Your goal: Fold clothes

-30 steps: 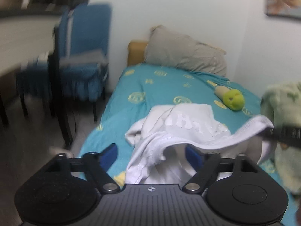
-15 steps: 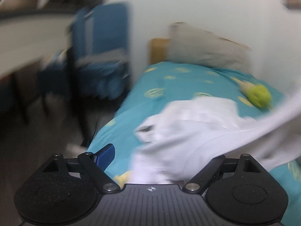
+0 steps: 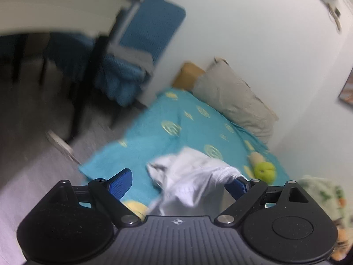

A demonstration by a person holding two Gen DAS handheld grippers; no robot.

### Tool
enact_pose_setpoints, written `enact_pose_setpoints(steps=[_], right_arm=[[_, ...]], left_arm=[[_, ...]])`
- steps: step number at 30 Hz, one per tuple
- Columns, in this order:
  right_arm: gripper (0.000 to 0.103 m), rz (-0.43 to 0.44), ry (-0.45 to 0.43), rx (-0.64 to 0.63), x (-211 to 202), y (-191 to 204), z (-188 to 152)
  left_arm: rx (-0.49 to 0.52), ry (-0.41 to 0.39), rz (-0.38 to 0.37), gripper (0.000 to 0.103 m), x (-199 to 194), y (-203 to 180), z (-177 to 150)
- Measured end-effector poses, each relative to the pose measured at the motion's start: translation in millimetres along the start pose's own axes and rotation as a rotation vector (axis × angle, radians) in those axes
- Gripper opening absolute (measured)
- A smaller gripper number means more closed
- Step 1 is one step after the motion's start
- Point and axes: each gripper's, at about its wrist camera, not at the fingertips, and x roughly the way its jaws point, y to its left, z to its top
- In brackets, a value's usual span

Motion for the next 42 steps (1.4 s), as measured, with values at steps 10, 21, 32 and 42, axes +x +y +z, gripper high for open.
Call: enact_pose_setpoints(steps=[10, 21, 32, 42], right_arm=[[0.011, 0.072, -0.276, -0.011, -40, 5, 8], [0.011, 0.135, -0.335, -0.073, -59, 23, 12], [0.011, 0.014, -0.295, -0.025, -50, 16, 13], [0.012, -0.064, -0.153, 0.034, -25, 2, 5]], left_arm=[[-0.008, 0.062, 0.033, 0.091, 36, 4, -5], [0.169, 0.111, 0.036, 0.096, 60, -26, -35], [0.056, 0.103, 0.311, 0.097, 57, -2, -40], [0.215, -0.125, 0.212, 0.097, 11, -36, -30]])
